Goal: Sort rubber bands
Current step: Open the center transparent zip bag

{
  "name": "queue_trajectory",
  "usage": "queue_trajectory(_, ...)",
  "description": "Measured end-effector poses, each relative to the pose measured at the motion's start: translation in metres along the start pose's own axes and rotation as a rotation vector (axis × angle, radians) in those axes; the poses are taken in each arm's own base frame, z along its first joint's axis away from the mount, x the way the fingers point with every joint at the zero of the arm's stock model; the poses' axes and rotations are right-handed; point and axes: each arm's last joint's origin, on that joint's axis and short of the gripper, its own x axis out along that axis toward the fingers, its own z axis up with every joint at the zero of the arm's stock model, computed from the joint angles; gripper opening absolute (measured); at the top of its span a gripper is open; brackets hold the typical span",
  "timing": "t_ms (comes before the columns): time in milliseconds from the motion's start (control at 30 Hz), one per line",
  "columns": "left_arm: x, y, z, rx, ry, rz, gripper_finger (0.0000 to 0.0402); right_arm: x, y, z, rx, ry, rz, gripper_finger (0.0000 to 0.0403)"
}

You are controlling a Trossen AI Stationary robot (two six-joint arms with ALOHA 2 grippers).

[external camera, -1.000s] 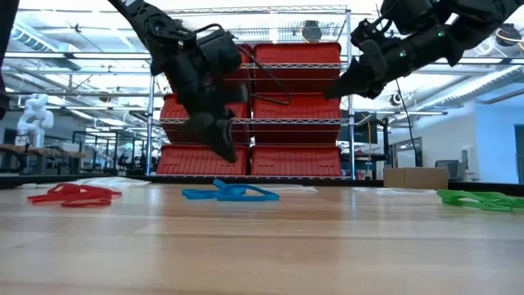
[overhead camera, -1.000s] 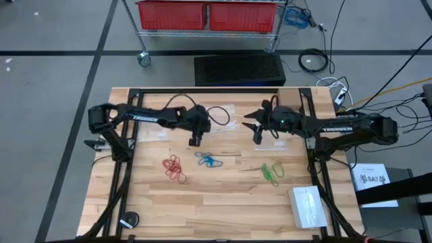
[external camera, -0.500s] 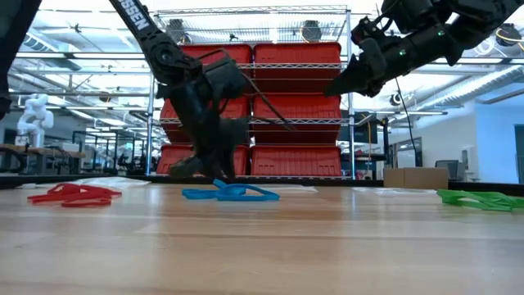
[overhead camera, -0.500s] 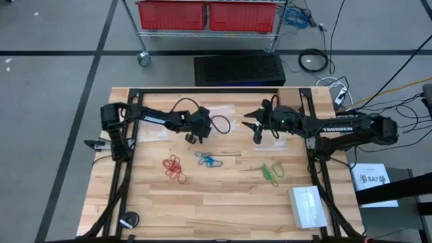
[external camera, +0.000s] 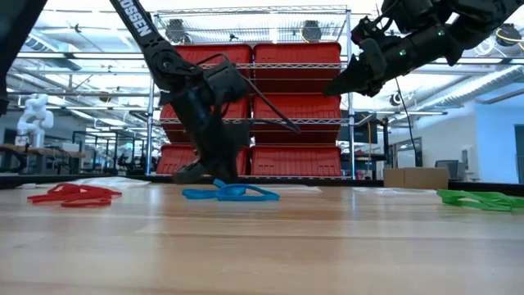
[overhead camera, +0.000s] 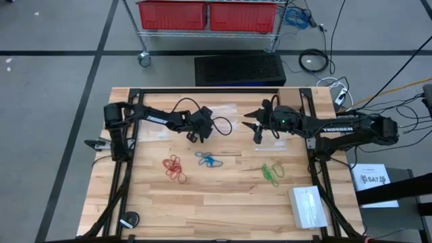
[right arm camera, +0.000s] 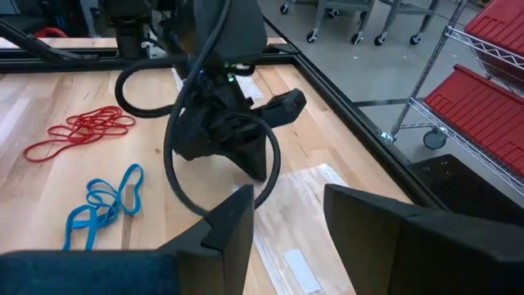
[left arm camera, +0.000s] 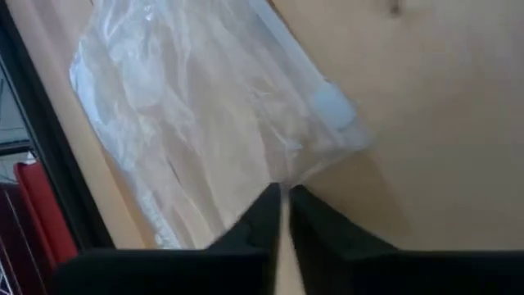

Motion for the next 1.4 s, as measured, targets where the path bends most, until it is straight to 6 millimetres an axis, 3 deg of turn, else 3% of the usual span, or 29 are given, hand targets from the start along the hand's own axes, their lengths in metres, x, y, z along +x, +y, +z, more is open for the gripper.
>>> queue_trajectory(200,-0.004,0.002,0.006,-0.113,-0.036,0.03,0.0004,0.0,0.0,0.0,0.016,0.002,0.0,0.0144)
queue_trajectory(533,-0.065,0.028,0.006,-0.412,-0.268,0.002,0.0002,-0.001,0.015,0.001,-0.06,-0.015,0.111,0.0138)
queue_trajectory(767,-0.089,0.037,0.006,-0.518,-0.342,0.025,0.0001,-0.005,0.033,0.006,-0.102,0.004,0.174,0.0112)
queue_trajectory(900,-0.087,0.031,0.011,-0.489,-0.359,-0.022,0.0008,-0.006,0.037,0.006,-0.123,0.044,0.152,0.0119)
queue_trajectory(1067,-0.072,0.014,0.035,-0.294,-0.403,-0.058,0.0054,-0.006,0.037,0.006,-0.124,0.044,0.142,0.0143)
queue_trajectory(1200,-0.054,0.005,0.048,-0.154,-0.35,0.047,0.009,-0.005,0.036,0.007,-0.123,0.043,0.121,0.0154)
queue_trajectory(1400,-0.033,0.001,0.046,-0.113,-0.273,0.086,0.0114,-0.005,0.036,0.007,-0.122,0.044,0.121,0.0155)
